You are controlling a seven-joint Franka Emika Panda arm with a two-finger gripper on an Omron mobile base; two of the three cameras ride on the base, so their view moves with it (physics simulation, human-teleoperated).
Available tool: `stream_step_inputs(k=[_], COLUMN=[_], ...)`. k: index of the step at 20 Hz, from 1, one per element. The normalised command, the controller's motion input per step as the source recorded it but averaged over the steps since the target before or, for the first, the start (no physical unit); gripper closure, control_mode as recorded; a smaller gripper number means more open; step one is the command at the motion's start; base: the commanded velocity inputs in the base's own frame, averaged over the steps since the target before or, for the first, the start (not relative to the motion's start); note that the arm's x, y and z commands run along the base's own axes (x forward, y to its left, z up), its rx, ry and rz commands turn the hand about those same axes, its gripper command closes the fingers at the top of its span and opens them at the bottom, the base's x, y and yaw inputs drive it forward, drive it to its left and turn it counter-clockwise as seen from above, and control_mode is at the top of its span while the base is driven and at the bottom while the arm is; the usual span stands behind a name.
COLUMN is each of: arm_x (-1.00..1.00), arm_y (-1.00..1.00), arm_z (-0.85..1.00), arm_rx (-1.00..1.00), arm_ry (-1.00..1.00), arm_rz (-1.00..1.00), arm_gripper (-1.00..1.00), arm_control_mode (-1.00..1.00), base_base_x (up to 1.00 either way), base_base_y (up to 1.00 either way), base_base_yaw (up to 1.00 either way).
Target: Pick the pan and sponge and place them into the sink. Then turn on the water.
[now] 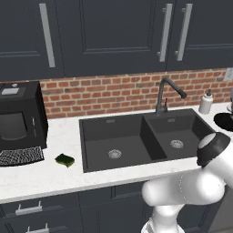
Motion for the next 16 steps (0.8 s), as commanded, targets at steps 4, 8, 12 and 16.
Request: stream_step_inputs(k=[4,8,12,16], arm_x=[0.0,0.0,0.0,0.0], arm_y=[-0.34,-0.35,-0.42,-0.47], arm_z=[-0.25,-0.28,-0.3,-0.28], arm_rx=[-0.01,-0.02,-0.02,-0.02], arm_ry=[0.01,0.02,0.02,0.02], arm_rz=[0.0,0.01,0.01,0.0], arm_gripper=[-1.0,-1.0,-1.0,-1.0], arm_control_mode=[-1.0,-1.0,-1.0,-1.0], base_base_x=[0.0,0.0,0.0,0.0], base_base_y=[0.0,0.0,0.0,0.0], base_base_yaw=[0.0,0.0,0.0,0.0])
